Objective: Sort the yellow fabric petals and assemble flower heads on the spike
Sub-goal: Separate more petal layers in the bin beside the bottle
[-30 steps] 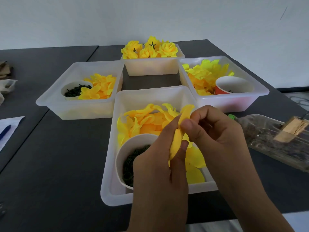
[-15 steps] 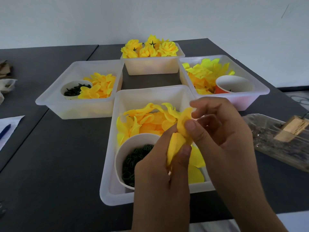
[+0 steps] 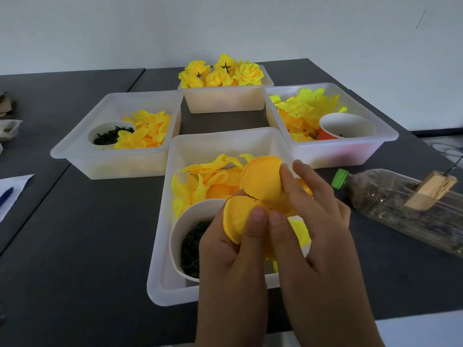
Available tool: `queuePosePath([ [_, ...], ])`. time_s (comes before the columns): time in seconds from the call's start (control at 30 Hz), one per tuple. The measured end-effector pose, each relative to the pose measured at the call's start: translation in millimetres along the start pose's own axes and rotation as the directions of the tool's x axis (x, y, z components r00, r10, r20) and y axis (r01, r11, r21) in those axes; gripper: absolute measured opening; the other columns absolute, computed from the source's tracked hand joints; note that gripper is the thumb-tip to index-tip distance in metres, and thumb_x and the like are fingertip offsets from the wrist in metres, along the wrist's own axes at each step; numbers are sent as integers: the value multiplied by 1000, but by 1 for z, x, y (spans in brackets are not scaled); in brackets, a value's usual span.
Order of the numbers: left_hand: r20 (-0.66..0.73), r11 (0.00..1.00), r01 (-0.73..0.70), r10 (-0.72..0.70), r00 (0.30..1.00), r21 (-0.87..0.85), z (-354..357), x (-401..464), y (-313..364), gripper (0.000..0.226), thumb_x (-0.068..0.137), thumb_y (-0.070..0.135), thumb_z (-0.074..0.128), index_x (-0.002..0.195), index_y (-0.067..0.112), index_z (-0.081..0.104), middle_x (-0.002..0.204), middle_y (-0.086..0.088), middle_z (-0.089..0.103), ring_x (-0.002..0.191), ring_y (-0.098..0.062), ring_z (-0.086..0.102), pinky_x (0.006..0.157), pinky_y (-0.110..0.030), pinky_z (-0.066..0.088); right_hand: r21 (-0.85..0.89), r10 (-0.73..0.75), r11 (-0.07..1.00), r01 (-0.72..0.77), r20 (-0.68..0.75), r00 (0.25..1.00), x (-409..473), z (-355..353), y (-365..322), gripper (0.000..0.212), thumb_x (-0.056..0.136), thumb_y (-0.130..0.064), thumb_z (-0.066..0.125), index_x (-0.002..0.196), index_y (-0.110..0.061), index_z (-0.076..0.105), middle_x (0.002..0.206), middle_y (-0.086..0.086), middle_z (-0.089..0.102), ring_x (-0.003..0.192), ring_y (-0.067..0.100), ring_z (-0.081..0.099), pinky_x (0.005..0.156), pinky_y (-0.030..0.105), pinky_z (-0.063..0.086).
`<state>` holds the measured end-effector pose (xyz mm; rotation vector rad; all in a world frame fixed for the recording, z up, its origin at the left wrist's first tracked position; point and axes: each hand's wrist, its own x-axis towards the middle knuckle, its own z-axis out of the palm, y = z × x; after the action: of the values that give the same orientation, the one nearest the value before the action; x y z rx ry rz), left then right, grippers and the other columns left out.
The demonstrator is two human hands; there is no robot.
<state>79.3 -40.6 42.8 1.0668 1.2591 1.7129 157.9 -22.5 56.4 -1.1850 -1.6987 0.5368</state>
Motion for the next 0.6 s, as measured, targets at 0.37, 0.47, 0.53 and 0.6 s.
queuePosePath([
  [0.37,10,1000,-20,20,1000,-5,3,1,6,33,85,35,54,110,19,69,103,2,74,100,-21,70,87,-44,56,-210,-145,972,108,-171,974,-10,10,-3,48,90,-26,37,134,-14,51,148,10,38,123,32,39,89,53,45],
  [0.47,19,997,28,-27,999,-71,2,0,5,32,85,36,59,109,19,71,106,-4,74,104,-28,68,93,-52,51,-167,-166,976,139,-164,972,-9,6,7,43,91,-30,41,131,-21,54,145,4,42,123,22,35,93,43,45],
  [0.53,19,995,51,-50,999,-84,1,-1,4,31,79,44,63,106,30,71,106,-1,73,105,-27,67,93,-53,50,-125,-169,981,151,-149,974,-6,3,14,39,90,-35,47,127,-30,55,140,-7,45,120,10,32,95,22,39],
  [0.6,23,996,54,-53,998,-77,0,0,2,31,71,52,60,99,44,71,105,7,73,105,-23,67,91,-52,52,-80,-149,987,139,-137,979,-3,0,19,35,87,-40,52,122,-40,55,132,-19,48,118,3,33,92,8,32],
])
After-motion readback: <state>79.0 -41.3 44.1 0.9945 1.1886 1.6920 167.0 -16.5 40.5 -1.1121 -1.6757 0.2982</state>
